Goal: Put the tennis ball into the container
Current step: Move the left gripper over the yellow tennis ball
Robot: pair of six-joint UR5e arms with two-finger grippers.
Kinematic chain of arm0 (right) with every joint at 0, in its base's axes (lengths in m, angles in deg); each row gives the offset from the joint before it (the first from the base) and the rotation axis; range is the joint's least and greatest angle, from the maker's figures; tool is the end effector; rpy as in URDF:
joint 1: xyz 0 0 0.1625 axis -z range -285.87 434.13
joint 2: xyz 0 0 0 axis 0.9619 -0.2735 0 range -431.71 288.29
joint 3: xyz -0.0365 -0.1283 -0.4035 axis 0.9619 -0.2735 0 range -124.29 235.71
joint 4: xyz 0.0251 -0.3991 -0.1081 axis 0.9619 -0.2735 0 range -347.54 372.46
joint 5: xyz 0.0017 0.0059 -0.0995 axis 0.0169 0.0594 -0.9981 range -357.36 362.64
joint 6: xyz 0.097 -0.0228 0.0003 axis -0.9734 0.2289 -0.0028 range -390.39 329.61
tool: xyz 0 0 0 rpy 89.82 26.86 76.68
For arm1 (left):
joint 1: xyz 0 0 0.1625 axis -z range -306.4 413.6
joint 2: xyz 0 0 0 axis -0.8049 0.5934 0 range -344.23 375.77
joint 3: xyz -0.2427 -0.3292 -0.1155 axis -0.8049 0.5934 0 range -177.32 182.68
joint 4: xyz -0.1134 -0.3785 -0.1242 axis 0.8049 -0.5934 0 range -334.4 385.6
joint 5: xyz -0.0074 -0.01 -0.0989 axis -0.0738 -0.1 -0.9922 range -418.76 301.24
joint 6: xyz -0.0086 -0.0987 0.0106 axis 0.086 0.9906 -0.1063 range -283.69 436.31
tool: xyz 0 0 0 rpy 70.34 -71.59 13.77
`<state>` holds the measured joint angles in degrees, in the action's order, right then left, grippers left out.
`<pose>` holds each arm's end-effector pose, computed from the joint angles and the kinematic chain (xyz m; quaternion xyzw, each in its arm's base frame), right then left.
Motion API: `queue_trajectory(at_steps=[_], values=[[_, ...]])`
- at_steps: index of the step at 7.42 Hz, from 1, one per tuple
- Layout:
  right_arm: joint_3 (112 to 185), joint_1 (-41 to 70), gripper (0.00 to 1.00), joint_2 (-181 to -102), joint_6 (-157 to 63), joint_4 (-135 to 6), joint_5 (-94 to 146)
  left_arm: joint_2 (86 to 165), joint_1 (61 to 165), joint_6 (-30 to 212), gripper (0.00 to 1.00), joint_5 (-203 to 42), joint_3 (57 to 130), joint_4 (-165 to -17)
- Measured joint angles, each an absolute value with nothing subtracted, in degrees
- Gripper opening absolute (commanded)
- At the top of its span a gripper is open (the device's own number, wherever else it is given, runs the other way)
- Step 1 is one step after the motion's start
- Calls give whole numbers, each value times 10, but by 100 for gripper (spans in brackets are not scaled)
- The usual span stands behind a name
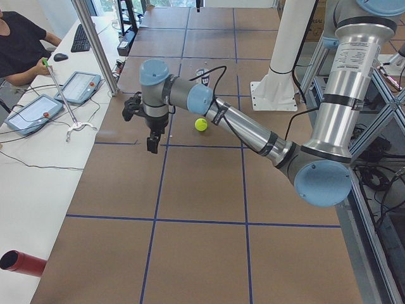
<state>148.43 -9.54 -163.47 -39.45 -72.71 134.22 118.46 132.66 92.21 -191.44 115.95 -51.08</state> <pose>0.0132 -0.4902 0.6448 -0.0006 -0.3576 0.0043 0.9339 0.0362 -0.5338 0.3762 0.0950 0.3895 0.0319 0.9156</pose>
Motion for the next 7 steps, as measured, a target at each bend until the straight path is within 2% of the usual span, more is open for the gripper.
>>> queue_trajectory(at_steps=[3, 7], values=[[1484, -95, 100, -1635, -394, -727, 1342, 1245, 1179, 1094, 100, -1876, 1198, -500], [1484, -95, 100, -1635, -394, -727, 1342, 1317, 1011, 1213, 100, -1803, 1092, -545]])
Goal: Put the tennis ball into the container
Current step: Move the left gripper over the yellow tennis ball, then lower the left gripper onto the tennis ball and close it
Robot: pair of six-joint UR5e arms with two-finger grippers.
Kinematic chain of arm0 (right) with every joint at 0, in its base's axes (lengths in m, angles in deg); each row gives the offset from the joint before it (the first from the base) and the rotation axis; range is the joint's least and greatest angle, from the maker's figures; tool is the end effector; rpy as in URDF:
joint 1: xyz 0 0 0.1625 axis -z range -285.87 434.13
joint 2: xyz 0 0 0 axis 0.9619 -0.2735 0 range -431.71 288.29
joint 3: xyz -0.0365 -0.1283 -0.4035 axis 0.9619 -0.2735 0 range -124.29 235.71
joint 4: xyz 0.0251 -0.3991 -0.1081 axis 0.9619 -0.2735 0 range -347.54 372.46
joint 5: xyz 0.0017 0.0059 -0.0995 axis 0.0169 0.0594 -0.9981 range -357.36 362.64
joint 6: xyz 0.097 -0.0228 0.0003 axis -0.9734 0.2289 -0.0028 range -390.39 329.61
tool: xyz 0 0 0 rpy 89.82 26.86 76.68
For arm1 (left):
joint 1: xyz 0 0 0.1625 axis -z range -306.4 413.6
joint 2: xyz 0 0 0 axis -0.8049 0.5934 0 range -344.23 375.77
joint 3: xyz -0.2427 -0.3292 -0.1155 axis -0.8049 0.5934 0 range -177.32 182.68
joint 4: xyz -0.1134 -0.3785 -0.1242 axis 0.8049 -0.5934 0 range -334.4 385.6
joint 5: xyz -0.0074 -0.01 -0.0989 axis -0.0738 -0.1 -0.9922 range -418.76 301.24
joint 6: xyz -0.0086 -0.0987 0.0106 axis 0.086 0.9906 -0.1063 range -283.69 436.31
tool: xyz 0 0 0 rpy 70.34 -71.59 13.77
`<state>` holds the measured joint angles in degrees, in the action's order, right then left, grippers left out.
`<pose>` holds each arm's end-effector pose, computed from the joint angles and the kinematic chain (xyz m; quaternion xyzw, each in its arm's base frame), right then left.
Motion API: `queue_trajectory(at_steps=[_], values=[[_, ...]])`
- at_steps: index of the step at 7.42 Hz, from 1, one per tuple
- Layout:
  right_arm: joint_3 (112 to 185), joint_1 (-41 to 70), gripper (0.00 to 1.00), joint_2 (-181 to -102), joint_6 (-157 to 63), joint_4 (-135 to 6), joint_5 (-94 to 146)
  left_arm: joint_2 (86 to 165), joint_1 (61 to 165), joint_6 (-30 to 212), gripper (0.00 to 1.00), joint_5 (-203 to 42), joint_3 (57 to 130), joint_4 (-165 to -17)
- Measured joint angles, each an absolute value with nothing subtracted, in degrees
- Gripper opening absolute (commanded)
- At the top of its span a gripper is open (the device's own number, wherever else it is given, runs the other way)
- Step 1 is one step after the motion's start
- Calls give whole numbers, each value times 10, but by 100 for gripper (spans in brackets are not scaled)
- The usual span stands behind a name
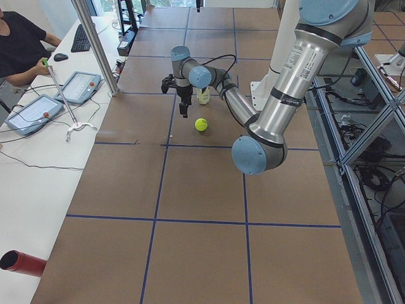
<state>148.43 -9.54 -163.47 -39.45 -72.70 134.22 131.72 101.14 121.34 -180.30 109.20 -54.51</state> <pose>0.0132 -0.4902 0.6448 -0.0005 -0.3576 0.0042 0.9338 0.3485 -0.5011 0.2978 0.0146 0.3750 0.0556 0.9252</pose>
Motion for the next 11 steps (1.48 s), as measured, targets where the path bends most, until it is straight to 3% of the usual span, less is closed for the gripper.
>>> queue_trajectory(at_steps=[4, 11], values=[[1484, -95, 100, -1635, -394, -727, 1342, 1284, 958, 1379, 100, -1781, 1045, -689], [1484, -95, 100, -1635, -394, -727, 1342, 1268, 904, 1434, 100, -1770, 1028, -719]])
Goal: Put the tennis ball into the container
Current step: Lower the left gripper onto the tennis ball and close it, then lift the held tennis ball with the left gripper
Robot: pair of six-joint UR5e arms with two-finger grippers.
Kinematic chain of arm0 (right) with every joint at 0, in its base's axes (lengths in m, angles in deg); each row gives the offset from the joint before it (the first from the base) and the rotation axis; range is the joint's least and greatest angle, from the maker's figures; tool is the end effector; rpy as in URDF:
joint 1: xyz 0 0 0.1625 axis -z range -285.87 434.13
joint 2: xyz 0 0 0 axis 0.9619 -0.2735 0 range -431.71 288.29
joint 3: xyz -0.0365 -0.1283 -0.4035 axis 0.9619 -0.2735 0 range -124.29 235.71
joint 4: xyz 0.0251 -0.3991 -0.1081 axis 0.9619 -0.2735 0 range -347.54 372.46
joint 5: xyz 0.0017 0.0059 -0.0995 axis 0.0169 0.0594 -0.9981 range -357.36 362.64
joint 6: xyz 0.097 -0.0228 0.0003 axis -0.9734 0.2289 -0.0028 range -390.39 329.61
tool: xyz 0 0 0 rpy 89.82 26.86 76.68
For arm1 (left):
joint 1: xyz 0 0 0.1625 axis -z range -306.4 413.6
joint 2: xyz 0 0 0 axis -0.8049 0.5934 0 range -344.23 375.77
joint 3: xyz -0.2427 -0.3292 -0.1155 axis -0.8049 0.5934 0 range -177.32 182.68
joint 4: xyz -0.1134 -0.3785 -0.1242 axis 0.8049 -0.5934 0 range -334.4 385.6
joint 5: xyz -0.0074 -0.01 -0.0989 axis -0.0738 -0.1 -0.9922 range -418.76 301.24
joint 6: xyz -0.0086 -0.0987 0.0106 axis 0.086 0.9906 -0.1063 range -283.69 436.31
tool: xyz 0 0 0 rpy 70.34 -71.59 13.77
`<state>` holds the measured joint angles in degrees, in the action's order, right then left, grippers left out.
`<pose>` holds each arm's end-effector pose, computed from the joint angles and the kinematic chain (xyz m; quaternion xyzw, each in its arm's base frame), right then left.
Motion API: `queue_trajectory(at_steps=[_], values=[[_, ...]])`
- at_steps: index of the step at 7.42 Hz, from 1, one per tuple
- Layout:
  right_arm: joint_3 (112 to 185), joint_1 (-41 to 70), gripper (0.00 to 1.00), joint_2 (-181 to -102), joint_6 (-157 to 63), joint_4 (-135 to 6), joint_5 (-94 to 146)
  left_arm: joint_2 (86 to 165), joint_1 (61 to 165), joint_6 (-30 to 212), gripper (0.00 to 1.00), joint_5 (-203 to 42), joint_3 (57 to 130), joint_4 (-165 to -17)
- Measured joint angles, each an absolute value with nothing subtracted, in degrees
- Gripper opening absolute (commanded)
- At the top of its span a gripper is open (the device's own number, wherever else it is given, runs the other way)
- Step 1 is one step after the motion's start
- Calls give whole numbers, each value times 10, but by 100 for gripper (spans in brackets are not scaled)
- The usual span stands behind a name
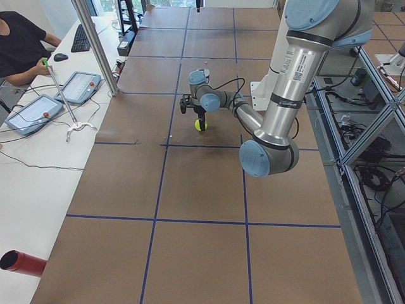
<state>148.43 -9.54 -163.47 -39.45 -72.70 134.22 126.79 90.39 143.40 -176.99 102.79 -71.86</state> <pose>0.0132 -0.4902 0.6448 -0.0005 -0.3576 0.0042 0.9338 0.4455 -0.4408 0.3630 -0.0401 0.3924 -0.0306 0.9184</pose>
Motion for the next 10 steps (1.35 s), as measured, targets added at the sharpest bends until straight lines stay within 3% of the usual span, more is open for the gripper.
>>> queue_trajectory(at_steps=[3, 4, 5, 6, 7, 9, 10], values=[[1484, -95, 100, -1635, -394, -727, 1342, 1274, 900, 1434, 100, -1770, 1013, -737], [1484, -95, 100, -1635, -394, -727, 1342, 1274, 900, 1433, 91, -1770, 1010, -745], [1484, -95, 100, -1635, -394, -727, 1342, 1274, 900, 1432, 56, -1770, 1008, -748], [1484, -95, 100, -1635, -394, -727, 1342, 1274, 900, 1431, 13, -1770, 1008, -750], [1484, -95, 100, -1635, -394, -727, 1342, 1273, 900, 1431, 0, -1770, 1009, -750], [1484, -95, 100, -1635, -394, -727, 1342, 1267, 911, 1429, 0, -1771, 1048, -729], [1484, -95, 100, -1635, -394, -727, 1342, 1267, 930, 1423, 0, -1772, 1101, -668]])
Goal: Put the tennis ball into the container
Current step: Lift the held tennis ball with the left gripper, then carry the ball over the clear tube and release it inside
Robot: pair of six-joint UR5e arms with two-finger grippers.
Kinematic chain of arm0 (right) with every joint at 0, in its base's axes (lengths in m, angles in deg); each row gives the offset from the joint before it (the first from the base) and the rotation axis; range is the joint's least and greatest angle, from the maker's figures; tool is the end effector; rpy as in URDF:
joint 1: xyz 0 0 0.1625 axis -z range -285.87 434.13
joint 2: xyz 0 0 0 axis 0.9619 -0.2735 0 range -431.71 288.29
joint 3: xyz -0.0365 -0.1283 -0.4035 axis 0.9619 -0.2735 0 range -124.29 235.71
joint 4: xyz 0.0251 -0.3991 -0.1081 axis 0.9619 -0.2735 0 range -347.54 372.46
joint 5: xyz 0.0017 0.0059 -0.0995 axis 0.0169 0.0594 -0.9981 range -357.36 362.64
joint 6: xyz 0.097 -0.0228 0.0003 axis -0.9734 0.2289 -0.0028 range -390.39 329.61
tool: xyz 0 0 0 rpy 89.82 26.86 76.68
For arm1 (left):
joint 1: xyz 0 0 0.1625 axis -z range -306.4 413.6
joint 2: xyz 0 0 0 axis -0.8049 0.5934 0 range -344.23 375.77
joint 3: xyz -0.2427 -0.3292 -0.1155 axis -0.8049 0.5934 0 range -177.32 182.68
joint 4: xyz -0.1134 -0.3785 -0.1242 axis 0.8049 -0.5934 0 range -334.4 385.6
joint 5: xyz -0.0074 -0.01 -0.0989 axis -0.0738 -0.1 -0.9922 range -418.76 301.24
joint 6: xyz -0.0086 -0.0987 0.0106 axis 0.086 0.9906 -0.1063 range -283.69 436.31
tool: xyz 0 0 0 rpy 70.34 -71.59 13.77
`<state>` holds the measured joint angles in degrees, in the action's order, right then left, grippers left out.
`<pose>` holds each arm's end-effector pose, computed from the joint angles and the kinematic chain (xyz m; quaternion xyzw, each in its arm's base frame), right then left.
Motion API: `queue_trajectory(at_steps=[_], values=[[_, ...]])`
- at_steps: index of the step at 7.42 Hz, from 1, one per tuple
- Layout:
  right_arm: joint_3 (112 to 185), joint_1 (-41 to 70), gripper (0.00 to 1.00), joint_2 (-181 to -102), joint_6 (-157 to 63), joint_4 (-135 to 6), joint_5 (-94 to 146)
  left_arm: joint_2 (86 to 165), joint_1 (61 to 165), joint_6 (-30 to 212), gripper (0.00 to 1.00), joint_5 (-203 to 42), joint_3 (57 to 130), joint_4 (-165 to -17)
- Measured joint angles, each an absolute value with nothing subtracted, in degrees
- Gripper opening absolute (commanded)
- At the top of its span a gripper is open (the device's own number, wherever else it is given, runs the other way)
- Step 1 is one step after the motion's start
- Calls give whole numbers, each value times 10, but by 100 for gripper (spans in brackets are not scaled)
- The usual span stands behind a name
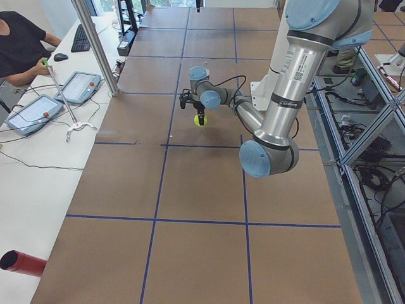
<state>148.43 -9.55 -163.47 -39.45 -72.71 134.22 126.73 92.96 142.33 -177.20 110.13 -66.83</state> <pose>0.0133 -0.4902 0.6448 -0.0006 -0.3576 0.0043 0.9339 0.4033 -0.4419 0.3169 -0.0183 0.4086 -0.0366 0.9118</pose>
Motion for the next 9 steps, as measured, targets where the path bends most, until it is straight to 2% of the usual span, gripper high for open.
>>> queue_trajectory(at_steps=[2, 4, 5, 7, 9], values=[[1484, -95, 100, -1635, -394, -727, 1342, 1316, 991, 1387, 0, -1780, 1214, -472], [1484, -95, 100, -1635, -394, -727, 1342, 1385, 1021, 1381, 0, -1818, 1280, -329], [1484, -95, 100, -1635, -394, -727, 1342, 1421, 1021, 1411, 0, -1836, 1276, -305], [1484, -95, 100, -1635, -394, -727, 1342, 1510, 992, 1492, 0, -1848, 1216, -298], [1484, -95, 100, -1635, -394, -727, 1342, 1557, 957, 1534, 0, -1847, 1152, -335]])
